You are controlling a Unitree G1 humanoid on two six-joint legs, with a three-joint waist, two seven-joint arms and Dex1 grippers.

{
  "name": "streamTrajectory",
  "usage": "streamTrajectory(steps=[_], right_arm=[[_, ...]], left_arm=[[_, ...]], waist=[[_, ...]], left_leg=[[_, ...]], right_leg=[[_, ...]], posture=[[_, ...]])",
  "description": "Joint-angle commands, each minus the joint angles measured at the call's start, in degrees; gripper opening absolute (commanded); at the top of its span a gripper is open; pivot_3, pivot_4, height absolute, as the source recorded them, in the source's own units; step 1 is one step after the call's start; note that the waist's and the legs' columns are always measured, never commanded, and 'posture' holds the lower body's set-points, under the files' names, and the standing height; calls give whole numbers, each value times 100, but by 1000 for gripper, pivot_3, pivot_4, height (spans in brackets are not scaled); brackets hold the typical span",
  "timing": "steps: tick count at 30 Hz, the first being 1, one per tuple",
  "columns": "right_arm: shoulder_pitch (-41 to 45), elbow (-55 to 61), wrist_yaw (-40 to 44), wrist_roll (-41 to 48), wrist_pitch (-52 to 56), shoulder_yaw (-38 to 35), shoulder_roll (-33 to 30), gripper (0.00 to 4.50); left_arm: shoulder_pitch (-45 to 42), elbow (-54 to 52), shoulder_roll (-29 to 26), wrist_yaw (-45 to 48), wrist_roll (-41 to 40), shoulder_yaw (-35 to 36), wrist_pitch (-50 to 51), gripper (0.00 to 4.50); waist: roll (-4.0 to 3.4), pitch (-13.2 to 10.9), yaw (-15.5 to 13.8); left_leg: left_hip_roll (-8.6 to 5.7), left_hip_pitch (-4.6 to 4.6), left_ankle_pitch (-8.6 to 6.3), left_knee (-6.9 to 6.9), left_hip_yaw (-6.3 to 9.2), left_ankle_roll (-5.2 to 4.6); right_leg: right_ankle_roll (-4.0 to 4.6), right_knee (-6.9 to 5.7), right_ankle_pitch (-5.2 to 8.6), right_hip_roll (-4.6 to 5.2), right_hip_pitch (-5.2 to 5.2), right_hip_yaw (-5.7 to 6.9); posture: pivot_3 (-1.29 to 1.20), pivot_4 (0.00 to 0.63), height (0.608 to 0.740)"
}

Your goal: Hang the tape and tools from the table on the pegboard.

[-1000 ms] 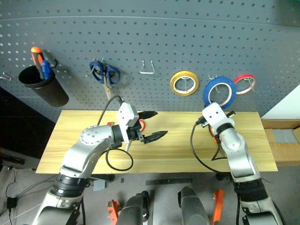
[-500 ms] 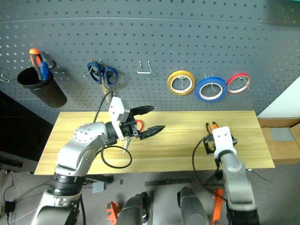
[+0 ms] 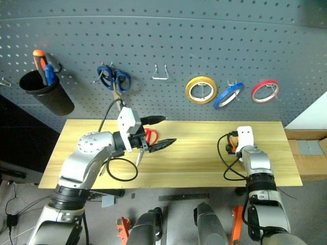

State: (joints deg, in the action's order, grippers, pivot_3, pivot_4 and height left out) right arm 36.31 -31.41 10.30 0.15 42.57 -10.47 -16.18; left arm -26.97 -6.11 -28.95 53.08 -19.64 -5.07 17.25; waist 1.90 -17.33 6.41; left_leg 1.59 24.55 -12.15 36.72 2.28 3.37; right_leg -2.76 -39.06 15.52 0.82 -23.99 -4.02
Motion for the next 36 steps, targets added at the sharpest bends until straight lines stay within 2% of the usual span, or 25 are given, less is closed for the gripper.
streamTrajectory(steps=[1,6,9,13,14,17,22,25,31,34,36], right_arm=[[157,-489,97,162,-73,-92,-124,4488],[404,-1165,191,340,-108,-137,-198,4488],[498,-1404,239,372,-127,-70,-228,3875],[536,-1502,313,312,-215,109,-212,2578],[539,-1508,297,300,-257,139,-203,2411],[535,-1429,188,336,-360,125,-155,2412],[210,-145,-30,555,14,-64,-6,2411],[-490,2177,-133,848,1080,-62,207,2411],[-1428,5740,-443,1295,3004,162,830,2411],[-1521,7270,-603,1534,3980,384,1448,2410],[-1355,7863,-625,1628,4316,621,1695,2410]], left_arm=[[7,-184,-41,-21,-27,115,-80,4500],[17,-189,-32,-60,-21,112,-90,4500],[30,-176,-14,-89,-41,144,-114,4500],[99,-141,9,-134,-75,229,-210,4500],[126,-131,17,-145,-77,255,-255,4500],[212,-89,11,-139,-84,336,-419,4500],[350,23,-40,-22,-259,623,-698,4500],[422,19,-114,-23,-343,832,-640,4500],[635,-157,-185,-3,-560,1005,-443,4500],[807,-243,-237,-23,-636,1115,-415,4500],[896,-263,-276,-54,-664,1209,-408,4500]], waist=[[0,0,1],[5,5,4],[16,14,2],[23,21,5],[24,24,8],[27,28,17],[27,29,10],[24,27,-11],[18,28,-31],[18,28,-10],[17,28,5]], left_leg=[[0,0,0,4,-1,0],[0,0,0,15,0,0],[1,0,0,18,1,0],[1,0,0,18,3,0],[1,-1,0,18,3,0],[3,-2,0,18,3,0],[4,-1,0,18,3,0],[6,21,0,17,6,0],[7,30,0,15,15,1],[7,29,0,18,23,1],[11,28,0,17,27,1]], right_leg=[[0,-2,-1,0,0,-1],[-4,-2,-3,-3,6,0],[-5,-2,-4,-3,8,0],[-5,-1,-4,-3,10,2],[-5,-1,-4,-3,10,2],[-5,-2,-4,-4,11,1],[-4,-5,-5,-4,6,1],[-4,-7,-5,-1,-14,3],[-5,-4,-4,4,-20,9],[-5,-7,-4,0,-19,15],[-4,-9,-4,-7,-20,15]], posture=[[-114,258,740],[-114,255,740],[-114,252,740],[-115,246,740],[-115,245,740],[-115,244,740],[-117,244,740],[-117,244,740],[-133,246,740],[-139,246,740],[-149,248,740]])
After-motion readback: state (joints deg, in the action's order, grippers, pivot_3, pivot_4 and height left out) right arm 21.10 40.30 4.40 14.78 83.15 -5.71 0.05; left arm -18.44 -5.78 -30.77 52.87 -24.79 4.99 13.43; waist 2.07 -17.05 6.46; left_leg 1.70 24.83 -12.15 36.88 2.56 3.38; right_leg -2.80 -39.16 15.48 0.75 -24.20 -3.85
